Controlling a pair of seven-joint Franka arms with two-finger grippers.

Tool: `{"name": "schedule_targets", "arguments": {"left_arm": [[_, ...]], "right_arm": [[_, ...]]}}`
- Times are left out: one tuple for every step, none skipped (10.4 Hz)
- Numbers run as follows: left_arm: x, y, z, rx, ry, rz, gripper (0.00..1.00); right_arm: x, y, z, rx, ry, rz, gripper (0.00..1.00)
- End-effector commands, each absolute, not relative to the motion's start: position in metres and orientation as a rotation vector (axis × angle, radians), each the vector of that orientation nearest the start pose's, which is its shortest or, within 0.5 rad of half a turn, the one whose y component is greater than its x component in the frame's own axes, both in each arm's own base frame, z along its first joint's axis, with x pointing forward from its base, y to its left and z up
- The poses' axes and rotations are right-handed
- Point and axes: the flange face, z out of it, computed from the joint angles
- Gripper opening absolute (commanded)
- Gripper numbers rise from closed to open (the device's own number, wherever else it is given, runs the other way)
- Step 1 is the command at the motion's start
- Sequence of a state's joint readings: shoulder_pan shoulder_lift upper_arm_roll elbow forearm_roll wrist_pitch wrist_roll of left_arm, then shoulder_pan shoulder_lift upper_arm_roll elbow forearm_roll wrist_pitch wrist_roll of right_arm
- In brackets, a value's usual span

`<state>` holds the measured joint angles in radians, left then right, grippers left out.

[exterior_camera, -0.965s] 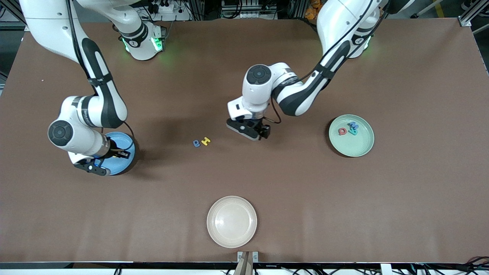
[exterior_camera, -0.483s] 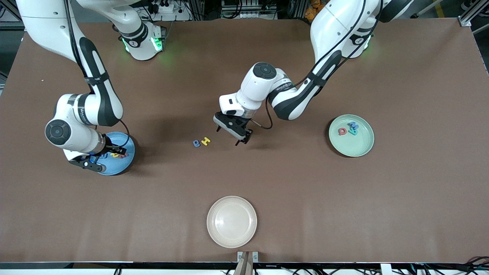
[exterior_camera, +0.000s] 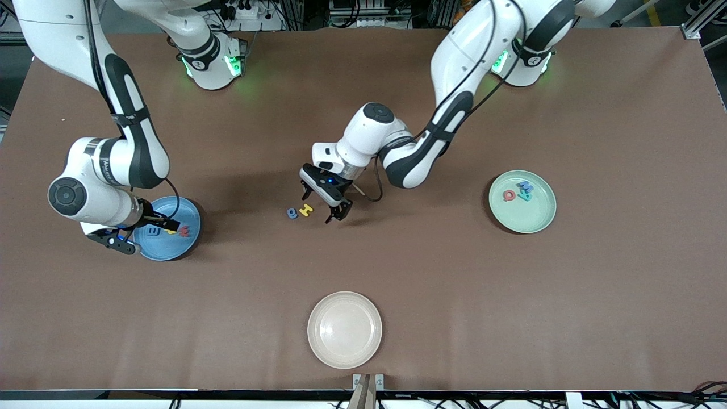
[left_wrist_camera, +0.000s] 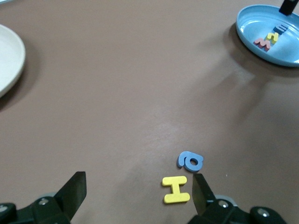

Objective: Sort upper and lower case letters into plates
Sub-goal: 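Carry the pink w to the blue plate while the left gripper reaches letters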

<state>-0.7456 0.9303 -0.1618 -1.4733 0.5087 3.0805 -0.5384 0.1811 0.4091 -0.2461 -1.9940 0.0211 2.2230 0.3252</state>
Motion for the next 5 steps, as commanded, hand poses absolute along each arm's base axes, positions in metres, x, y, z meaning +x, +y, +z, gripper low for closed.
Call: {"name": "schedule_targets", "arguments": {"left_arm": [[0.456, -0.617, 0.181, -3.112, 1.236, -1.106, 1.0], [0.449, -0.623, 0.173, -3.134, 1.222, -1.09, 1.0], [0.448, -0.626, 0.166, -3.14, 1.207, -1.088, 1.0], [0.45, -0.626, 0.159, -3.146, 1.194, -1.09, 1.0], [0.447, -0.631, 0.153, -3.146, 1.202, -1.088, 1.0]], "right_arm": [[0.583, -0.045, 0.259, -3.169, 0.686, 0.255, 1.0], [0.584, -0.047, 0.262, -3.166, 0.706, 0.244, 1.0], [0.588, -0.046, 0.269, -3.162, 0.723, 0.234, 1.0], [0.592, -0.058, 0.28, -3.158, 0.755, 0.238, 1.0], [0.598, -0.062, 0.285, -3.157, 0.766, 0.218, 1.0]]}}
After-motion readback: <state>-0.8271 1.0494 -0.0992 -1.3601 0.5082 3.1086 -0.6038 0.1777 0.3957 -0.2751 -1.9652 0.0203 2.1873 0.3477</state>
